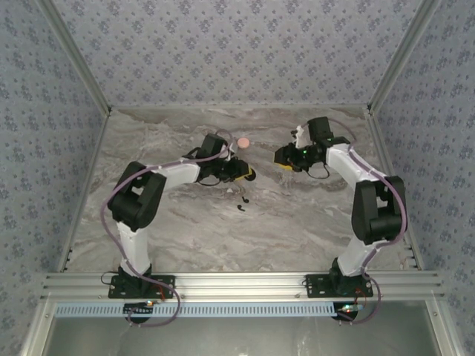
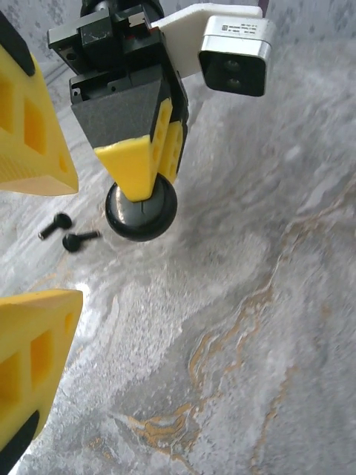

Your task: Insert the wireless bluetooth earbuds into the charging case

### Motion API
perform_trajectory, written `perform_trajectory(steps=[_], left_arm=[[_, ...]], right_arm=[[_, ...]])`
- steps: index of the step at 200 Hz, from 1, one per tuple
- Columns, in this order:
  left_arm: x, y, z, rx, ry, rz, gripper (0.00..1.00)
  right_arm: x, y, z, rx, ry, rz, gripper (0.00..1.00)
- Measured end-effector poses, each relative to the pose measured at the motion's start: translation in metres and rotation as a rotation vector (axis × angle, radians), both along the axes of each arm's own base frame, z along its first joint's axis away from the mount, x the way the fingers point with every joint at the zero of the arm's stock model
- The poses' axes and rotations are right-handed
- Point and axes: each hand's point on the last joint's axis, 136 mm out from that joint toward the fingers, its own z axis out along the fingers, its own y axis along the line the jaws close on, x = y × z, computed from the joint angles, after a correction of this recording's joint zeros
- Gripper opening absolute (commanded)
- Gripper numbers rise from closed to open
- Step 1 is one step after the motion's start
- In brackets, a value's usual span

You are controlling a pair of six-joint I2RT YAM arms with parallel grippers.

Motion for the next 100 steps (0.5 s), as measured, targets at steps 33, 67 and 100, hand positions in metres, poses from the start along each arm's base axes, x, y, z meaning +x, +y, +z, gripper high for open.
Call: perform_trajectory(steps=[33, 67, 100], left_arm=[[-0.004, 0.009, 0.063, -0.076, -0.154, -0.019, 0.23], [-0.014, 0.016, 0.125, -0.155, -0.312, -0.058, 0.24], [-0.033, 0.021, 0.170, -0.224, -0.426, -0.103, 0.25]], right_arm=[[-0.005, 0.006, 0.040, 0.069, -0.102, 0.043, 0.46], [-0.016, 0.017, 0.077, 0.160, -0.184, 0.106, 0.51], [-0.031, 0.032, 0.110, 0.243, -0.261, 0.186, 0.55]])
